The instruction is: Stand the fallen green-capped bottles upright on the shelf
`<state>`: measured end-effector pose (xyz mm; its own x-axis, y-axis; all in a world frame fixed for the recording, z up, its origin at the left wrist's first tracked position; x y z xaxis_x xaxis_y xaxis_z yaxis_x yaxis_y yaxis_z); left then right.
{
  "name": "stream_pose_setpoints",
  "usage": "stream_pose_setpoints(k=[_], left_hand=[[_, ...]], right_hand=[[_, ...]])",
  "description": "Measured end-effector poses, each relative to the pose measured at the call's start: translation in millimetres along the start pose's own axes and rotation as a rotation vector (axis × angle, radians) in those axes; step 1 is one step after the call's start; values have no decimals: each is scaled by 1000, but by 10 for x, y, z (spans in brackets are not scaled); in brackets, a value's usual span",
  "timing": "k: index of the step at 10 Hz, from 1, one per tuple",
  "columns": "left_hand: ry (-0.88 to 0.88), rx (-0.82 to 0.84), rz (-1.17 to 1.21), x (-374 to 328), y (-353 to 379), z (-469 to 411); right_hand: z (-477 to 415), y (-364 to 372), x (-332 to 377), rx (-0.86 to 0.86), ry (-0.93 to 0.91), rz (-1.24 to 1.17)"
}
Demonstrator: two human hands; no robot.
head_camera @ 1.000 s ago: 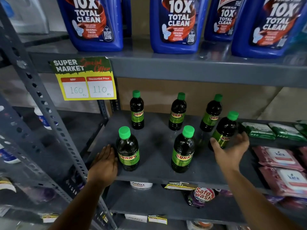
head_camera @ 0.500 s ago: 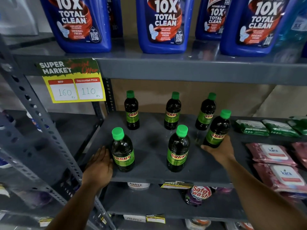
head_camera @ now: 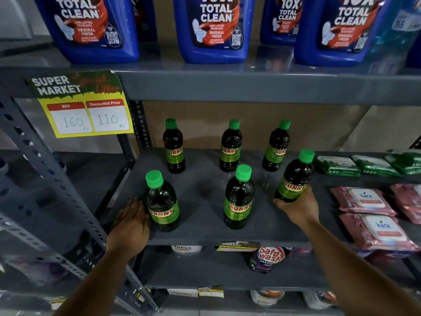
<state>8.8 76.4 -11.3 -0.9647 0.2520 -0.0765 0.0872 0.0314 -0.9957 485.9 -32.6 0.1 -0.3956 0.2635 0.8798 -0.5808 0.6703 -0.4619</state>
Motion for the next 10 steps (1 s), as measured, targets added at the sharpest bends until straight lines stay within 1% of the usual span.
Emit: stream_pose_setpoints(k=[4,7,8,9,10], left_hand=[[5,-25,36,0,-17,-4],[19,-32,42,-2,-58,13],[25,-9,46,-14,-61,24],[24,23,126,-19,-191,63],[38,-124,221,-23,-350,209]], right_hand=[[553,-231,-140,33,20,12],[652,-218,-119,-25,13,9],[673,-219,-114,-34,1,-1],[769,-206,22,17,-69,15],[986,-305,124,-56,-288,126]])
Point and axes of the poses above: each hand's wrist, its own z-axis away from the middle knuckle, its own y-axis out of the palm, x = y × z, the point moved 6 cm from there along -z, towards the middle knuckle, and after that the axes turned 10 degrees about -z, right-handed, at the moved point
